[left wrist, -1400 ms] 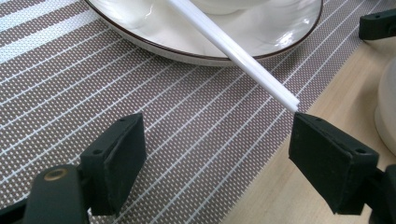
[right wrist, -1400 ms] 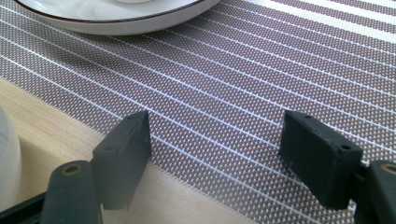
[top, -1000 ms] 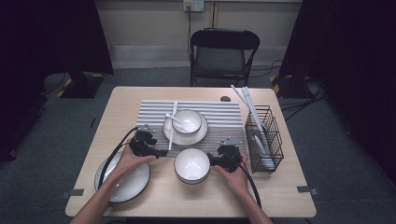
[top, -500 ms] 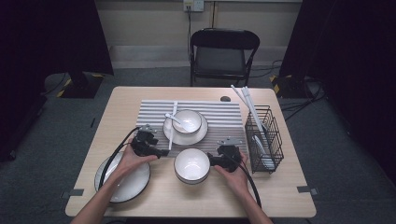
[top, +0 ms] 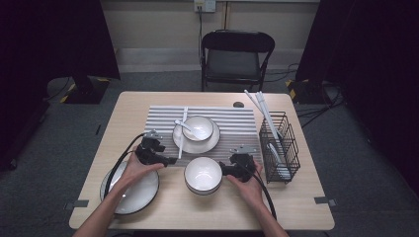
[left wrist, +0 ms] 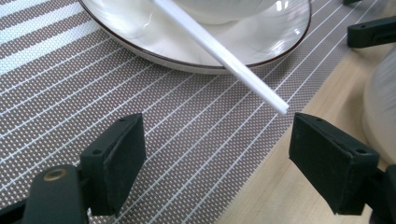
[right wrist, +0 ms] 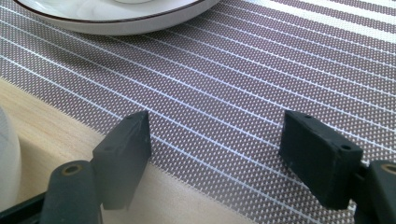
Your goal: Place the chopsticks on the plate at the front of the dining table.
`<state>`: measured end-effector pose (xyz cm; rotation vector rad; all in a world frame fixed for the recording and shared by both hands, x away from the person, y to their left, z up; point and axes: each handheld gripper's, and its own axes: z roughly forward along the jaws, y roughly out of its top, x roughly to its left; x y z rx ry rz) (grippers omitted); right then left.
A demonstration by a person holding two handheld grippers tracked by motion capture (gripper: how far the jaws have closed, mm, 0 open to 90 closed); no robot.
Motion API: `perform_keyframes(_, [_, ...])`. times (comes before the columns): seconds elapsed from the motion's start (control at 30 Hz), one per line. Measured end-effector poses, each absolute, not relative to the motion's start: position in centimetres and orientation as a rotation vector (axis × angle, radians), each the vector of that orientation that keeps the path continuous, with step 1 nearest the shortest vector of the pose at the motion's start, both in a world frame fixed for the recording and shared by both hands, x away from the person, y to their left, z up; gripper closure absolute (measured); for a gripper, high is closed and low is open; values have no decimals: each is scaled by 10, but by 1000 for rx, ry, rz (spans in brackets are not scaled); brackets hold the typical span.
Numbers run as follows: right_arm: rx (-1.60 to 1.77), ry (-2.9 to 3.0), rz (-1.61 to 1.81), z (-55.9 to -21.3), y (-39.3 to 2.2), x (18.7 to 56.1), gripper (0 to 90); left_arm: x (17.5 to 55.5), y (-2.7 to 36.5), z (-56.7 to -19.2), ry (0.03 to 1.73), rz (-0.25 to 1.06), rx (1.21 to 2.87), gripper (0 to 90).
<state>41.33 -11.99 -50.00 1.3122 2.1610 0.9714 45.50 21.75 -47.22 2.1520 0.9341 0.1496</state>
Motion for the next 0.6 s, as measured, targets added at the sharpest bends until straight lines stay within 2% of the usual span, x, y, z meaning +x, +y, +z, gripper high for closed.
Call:
perform_keyframes(0.53, [1311,2161,972,-500,-120,413,240,445,225,-455,902,201,2101,185])
perform_keyframes(0.6, [1312,2161,972,-500,-120,413,239,442,228,-451,894,204,2096,214])
